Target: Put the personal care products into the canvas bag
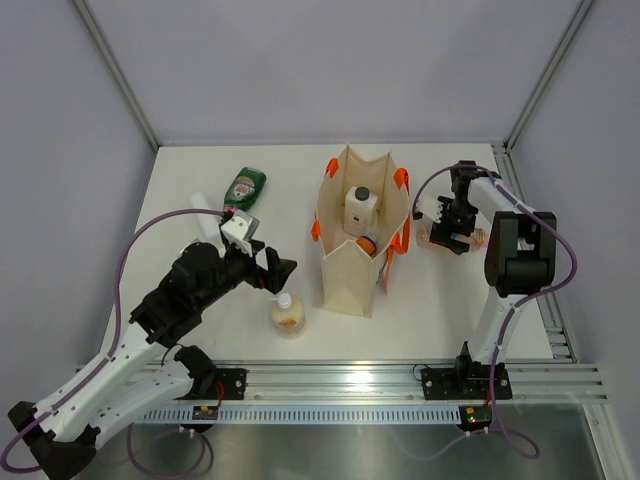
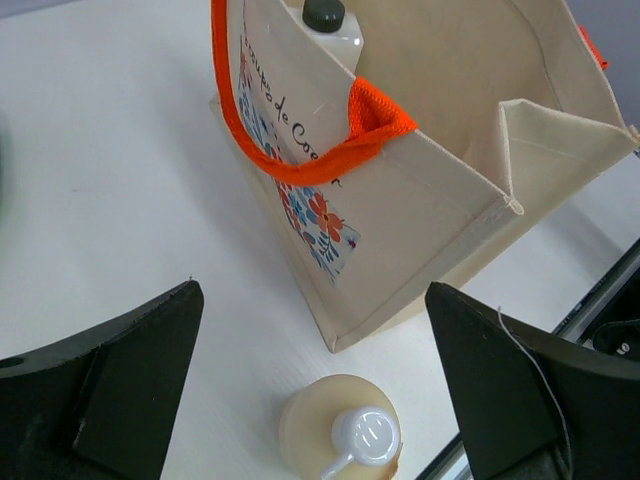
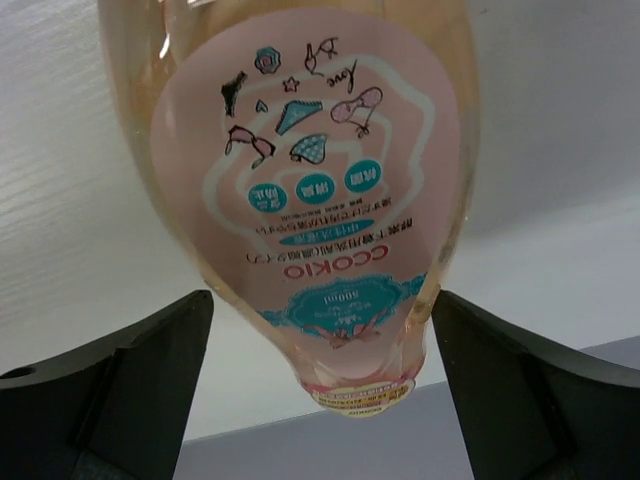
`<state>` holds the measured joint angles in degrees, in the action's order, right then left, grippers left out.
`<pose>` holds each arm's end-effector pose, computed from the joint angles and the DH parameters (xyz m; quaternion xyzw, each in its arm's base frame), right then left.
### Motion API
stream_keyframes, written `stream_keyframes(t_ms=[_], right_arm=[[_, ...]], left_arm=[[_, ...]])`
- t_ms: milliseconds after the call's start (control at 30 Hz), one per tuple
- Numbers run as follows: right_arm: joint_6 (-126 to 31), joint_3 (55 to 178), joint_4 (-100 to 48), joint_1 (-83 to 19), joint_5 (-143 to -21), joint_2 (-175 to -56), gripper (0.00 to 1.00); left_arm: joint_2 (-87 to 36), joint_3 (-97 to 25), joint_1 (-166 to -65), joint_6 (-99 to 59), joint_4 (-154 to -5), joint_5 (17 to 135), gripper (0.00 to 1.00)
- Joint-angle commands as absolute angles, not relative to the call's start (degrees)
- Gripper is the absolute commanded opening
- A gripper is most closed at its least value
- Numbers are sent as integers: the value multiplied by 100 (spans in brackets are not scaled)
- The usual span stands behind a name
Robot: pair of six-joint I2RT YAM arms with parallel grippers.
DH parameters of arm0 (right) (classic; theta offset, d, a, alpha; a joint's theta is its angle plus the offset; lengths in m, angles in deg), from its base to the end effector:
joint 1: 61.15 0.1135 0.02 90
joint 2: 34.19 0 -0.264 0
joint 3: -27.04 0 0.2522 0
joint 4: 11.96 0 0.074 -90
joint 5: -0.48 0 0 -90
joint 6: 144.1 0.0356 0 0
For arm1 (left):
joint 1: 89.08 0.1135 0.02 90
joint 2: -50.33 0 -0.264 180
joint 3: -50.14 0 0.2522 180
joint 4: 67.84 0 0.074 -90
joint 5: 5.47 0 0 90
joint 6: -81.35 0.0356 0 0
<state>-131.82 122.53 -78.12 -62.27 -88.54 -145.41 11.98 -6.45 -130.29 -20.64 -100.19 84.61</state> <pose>0.3737 -0.0067 0.1827 -0.6187 0.7824 -0.0383 0.0600 0.1195 -0.1046 0.3295 0.1985 0.7632 -0.2748 0.5501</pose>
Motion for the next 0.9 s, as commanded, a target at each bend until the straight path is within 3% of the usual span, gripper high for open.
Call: stream_keyframes(t_ms=[0,167,333,467,600,867], right_arm=[[-13567,12306,-7705,-6229,-8978,-14730,99],[-13488,12323,-7494,-6229,-8944,-15064,97],[-13163,12640,-7748,-6229,-8539,-15223,81],[-12952,12675,-7775,-6229,-8504,-15214,41],[-12278,12832,-7888,-6255,-8434,-15153,26],[-10949,12974,-8319,-6563,-7520,-14134,11]], left_arm=[[1324,-546,-13013,-2333,-9795,8532,99],[1386,-423,-13013,-2473,-9707,8532,99],[1315,-467,-13013,-2649,-9698,8506,99],[1307,-449,-13013,-2851,-9707,8550,99],[1315,-414,-13013,-3071,-9768,8629,99],[1263,-554,-13013,-3616,-10049,8980,99]])
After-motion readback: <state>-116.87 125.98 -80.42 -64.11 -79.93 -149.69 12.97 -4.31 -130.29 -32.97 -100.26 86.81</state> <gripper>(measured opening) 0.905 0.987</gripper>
